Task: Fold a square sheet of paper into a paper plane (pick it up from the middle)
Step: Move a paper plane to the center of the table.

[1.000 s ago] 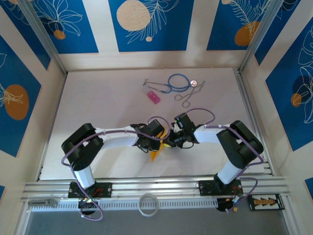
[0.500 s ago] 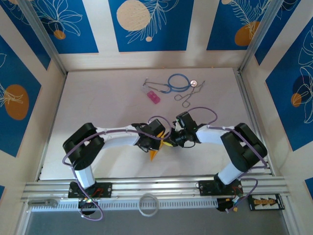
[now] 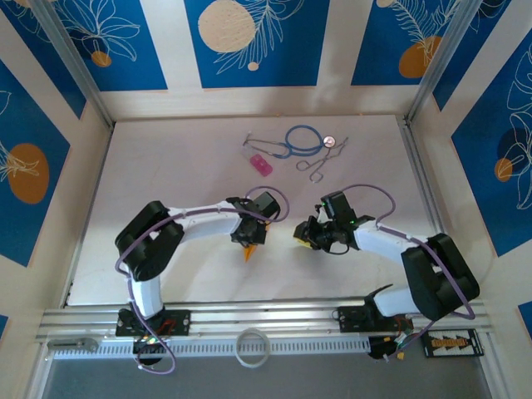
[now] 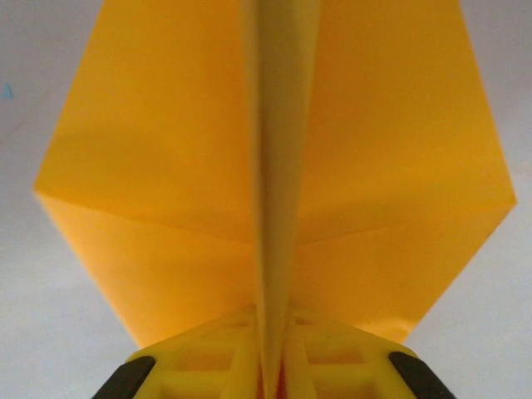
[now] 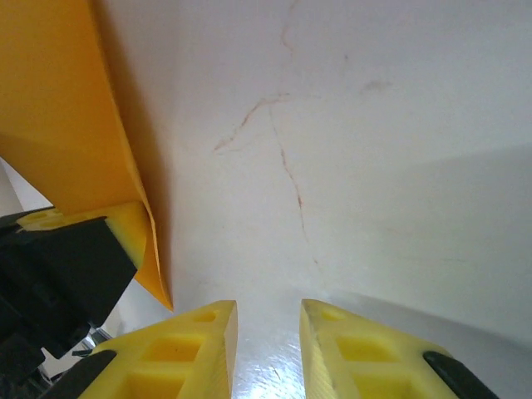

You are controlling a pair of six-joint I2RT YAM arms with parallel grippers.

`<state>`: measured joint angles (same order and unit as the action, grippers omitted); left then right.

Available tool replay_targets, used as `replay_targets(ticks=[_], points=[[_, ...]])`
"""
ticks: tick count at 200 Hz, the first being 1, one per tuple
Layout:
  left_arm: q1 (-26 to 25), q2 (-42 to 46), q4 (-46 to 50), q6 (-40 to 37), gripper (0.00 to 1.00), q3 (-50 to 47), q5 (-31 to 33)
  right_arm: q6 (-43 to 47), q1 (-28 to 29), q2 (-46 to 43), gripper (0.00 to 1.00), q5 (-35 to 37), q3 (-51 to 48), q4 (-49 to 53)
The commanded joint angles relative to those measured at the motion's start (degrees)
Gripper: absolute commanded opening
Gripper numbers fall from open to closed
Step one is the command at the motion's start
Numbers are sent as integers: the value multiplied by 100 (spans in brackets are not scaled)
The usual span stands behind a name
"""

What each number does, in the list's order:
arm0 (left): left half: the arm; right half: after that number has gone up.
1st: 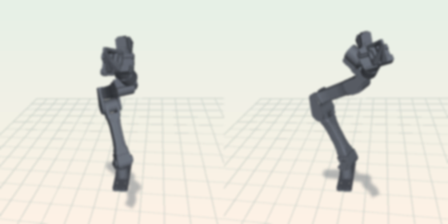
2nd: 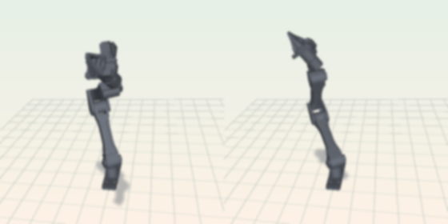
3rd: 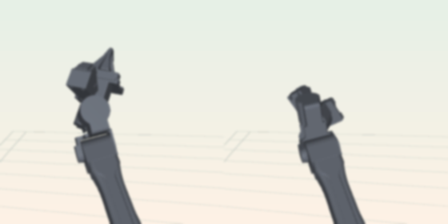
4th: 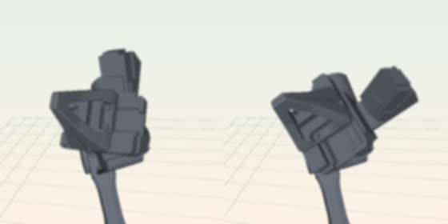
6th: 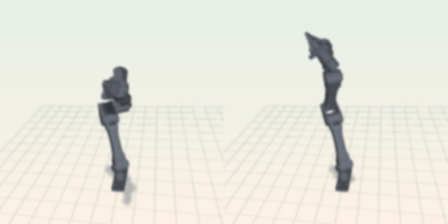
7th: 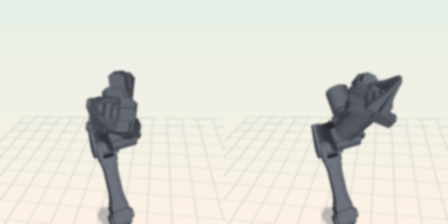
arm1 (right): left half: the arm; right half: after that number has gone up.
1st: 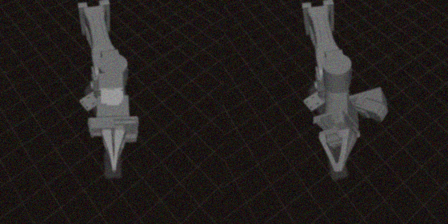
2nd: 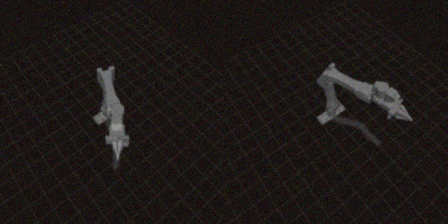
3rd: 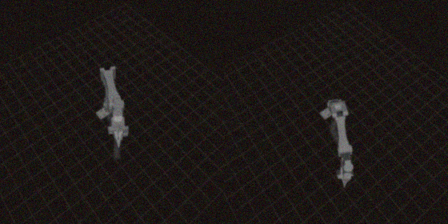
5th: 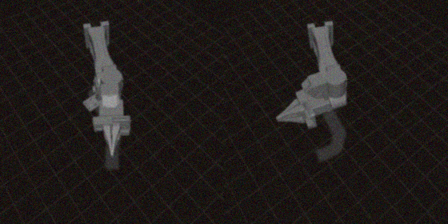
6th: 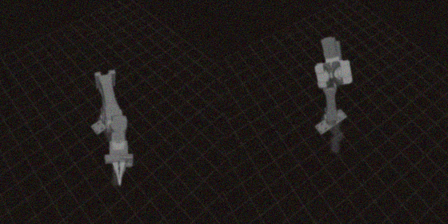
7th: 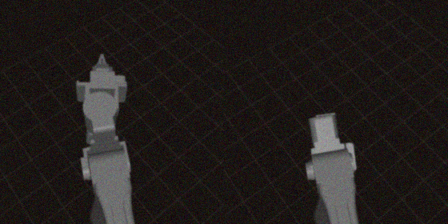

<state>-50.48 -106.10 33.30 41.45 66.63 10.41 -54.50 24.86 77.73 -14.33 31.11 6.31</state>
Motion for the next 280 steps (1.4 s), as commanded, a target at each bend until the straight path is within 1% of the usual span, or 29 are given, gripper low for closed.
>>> replay_targets(ticks=[1, 32, 50, 72, 84, 94, 114, 127, 146, 177, 206, 280], points=[[36, -225, 186, -29, 15, 88, 28, 27, -49, -200, 27, 0, -77, 154], [64, -303, 68, 59, 18, -5, -130, 23, -63, -242, 27, -9, -108, 168], [73, -369, 44, 148, 25, -35, -180, 9, -78, -237, 27, -18, -119, 153], [91, -470, 15, 349, 28, -69, -230, -15, -78, -257, 27, -35, -110, 152], [95, -507, -28, 499, 33, -99, -263, -17, -78, -284, 27, -31, -113, 152], [97, -515, -78, 617, 34, -133, -277, -16, -78, -318, 28, -35, -108, 171], [91, -517, -97, 820, 38, -157, -196, -2, -93, -364, 27, -56, -123, 177], [75, -517, -42, 864, 38, -118, -134, 31, -121, -368, 27, -92, -109, 184], [47, -542, 181, 908, 39, 19, 124, 75, -174, -382, 28, -150, -124, 172], [32, -549, 345, 881, 40, 237, 144, 140, -253, -397, 28, -252, -143, 161], [15, -355, 484, 936, 42, 441, 171, 237, -354, -491, 28, -272, -109, 264], [20, 117, 536, 1075, 48, 516, 187, 273, -486, -816, 28, -282, -124, 458]])
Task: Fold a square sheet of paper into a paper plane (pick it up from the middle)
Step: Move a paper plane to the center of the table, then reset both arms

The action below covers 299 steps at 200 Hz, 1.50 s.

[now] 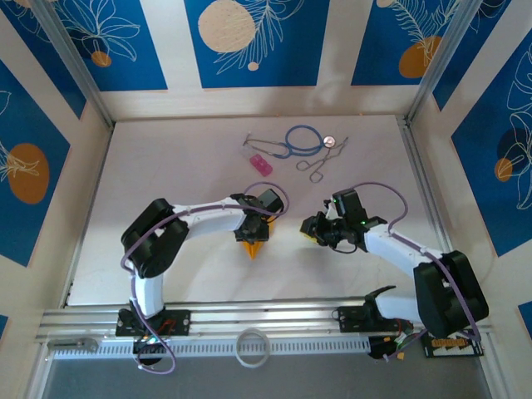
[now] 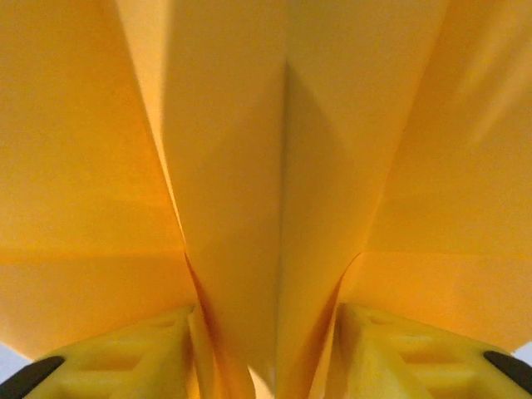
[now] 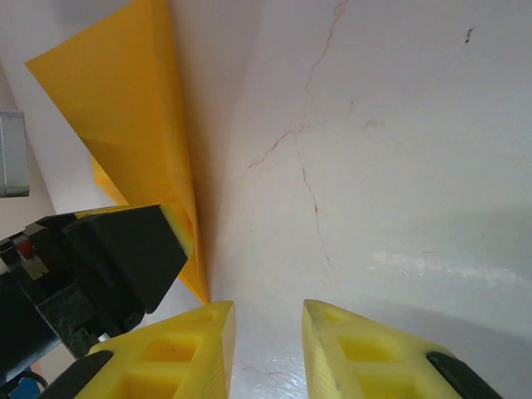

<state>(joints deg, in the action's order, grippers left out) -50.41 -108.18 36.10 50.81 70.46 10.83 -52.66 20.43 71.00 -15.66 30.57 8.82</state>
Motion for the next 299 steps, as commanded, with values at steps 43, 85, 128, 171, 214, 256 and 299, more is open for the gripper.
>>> replay_targets(ticks=[43, 85, 128, 171, 214, 256, 299], points=[[9, 590, 318, 169, 53, 177, 145, 103, -105, -294, 28, -114, -101, 296], [5, 1088, 331, 191, 56, 104, 205, 219, -250, -463, 29, -78, -87, 444], [153, 2303, 367, -433, 60, -213, 1124, 822, -497, -718, 29, 302, 330, 1159], [1077, 3875, -432, -1706, 83, -1539, 1827, 2125, -680, -729, 43, 2194, 1364, 1900], [2933, 4678, -1959, -3456, 100, -2832, 1334, 4250, -819, -205, 76, 4055, 1023, -315], [4249, 3972, -3656, -4668, 100, -3638, 764, 4892, -1388, 1117, 77, 3381, 583, -2645], [4591, 2975, -5758, -5009, 100, -4171, 275, 5102, -1694, 1469, 74, 2054, 176, -3884]])
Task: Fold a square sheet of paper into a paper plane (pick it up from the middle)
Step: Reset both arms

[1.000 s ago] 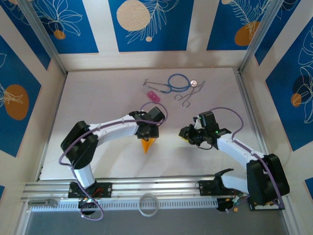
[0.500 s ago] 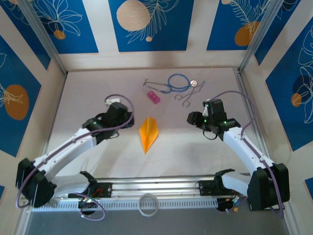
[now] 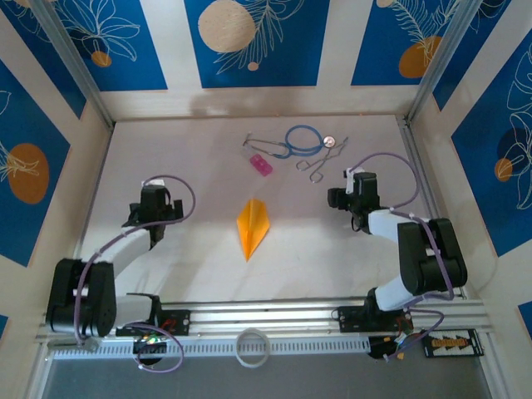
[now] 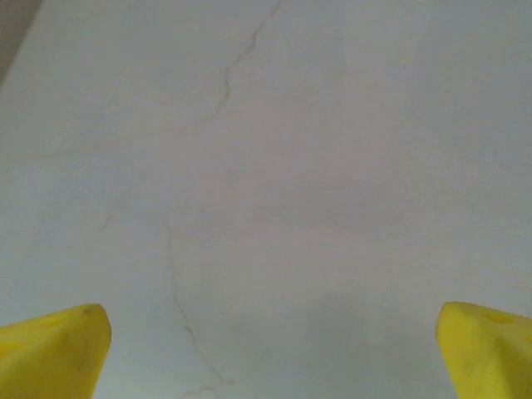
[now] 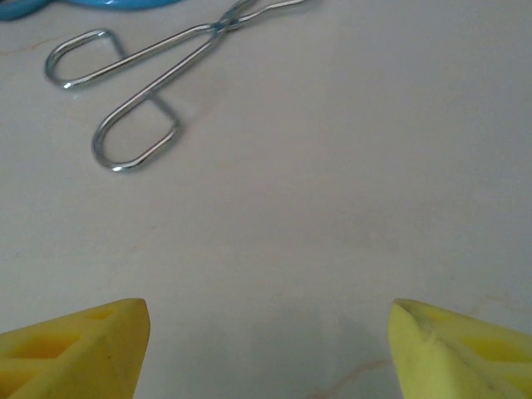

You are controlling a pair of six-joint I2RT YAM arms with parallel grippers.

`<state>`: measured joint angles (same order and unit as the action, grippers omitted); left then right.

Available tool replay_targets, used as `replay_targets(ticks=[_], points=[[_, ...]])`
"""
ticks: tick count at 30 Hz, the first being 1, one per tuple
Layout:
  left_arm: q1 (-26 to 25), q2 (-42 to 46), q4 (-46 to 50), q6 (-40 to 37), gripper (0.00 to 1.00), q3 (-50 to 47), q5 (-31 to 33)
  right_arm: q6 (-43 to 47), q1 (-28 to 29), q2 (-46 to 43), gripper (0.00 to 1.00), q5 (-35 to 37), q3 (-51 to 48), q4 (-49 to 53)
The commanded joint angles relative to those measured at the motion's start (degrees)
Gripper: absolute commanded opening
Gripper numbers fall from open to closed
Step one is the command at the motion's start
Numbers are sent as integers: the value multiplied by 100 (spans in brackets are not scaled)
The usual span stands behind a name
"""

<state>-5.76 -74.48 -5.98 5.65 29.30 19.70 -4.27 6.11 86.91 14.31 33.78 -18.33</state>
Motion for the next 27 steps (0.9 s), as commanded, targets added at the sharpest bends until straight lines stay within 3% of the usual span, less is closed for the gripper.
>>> replay_targets(ticks=[1, 3, 5, 7, 9, 10, 11, 13, 27], points=[[127, -416, -1588, -503, 100, -51, -632, 249, -305, -136, 74, -1042, -175, -1211], [142, -625, -2547, -623, 100, -207, -857, 67, -792, -195, 75, -2144, -850, -2343], [186, -806, -3281, -620, 100, -350, -1142, -30, -864, 140, 76, -2374, -1377, -3754], [250, -1105, -3671, -753, 100, -412, -1774, 254, -700, -91, 77, -2232, -1228, -3051], [259, -1575, -4964, -846, 100, -808, -1990, -56, -650, 54, 77, -1424, -1087, -3028], [260, -1468, -4918, -777, 100, -895, -1886, -181, -651, 3, 86, -1069, -930, -2604], [262, -1459, -4889, -727, 100, -912, -1716, -174, -627, 52, 99, -1007, -993, -2829], [256, -1501, -4791, -664, 100, -803, -1469, -159, -591, 4, 99, -897, -992, -2747], [253, -1507, -4919, -688, 100, -858, -1496, -126, -554, 20, 99, -841, -1010, -2808]])
